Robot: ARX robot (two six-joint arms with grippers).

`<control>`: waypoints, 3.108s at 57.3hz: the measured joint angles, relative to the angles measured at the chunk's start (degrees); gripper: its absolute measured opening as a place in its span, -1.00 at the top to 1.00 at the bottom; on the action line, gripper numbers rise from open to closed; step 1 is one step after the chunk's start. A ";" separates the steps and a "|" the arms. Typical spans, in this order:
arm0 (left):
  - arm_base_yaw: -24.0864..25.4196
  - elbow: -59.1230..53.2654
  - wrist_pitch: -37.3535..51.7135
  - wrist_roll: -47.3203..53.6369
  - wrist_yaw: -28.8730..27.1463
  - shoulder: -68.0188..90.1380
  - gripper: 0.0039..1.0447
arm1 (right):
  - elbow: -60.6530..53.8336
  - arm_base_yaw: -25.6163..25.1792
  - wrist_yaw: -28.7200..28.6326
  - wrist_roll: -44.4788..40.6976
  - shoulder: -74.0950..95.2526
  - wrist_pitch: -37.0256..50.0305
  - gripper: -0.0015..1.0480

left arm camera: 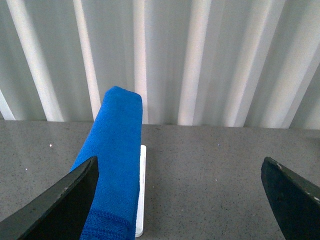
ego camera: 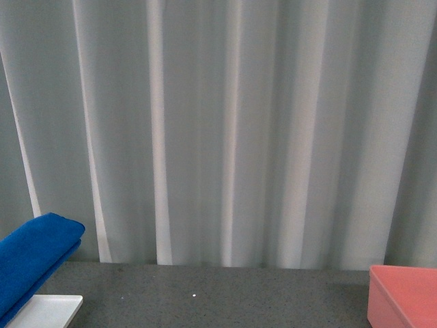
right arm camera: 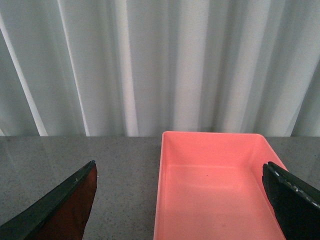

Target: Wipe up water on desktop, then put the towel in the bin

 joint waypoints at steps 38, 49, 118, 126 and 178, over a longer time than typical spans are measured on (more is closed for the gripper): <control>0.00 0.00 0.00 0.00 0.00 0.00 -0.88 | 0.00 0.00 0.00 0.00 0.00 0.00 -0.87; 0.00 0.00 0.00 0.00 0.00 0.00 -0.88 | 0.00 0.00 0.02 0.00 0.00 0.00 -0.87; 2.62 39.26 11.08 -1.77 2.60 69.05 -0.88 | 0.00 0.00 0.00 0.02 -0.04 0.00 -0.87; 3.89 48.92 8.33 1.38 -0.96 82.34 -0.88 | 0.00 0.00 0.00 0.02 -0.04 0.00 -0.87; 7.85 63.71 12.22 18.05 -3.54 110.01 -0.88 | 0.00 0.00 0.00 0.02 -0.04 0.00 -0.87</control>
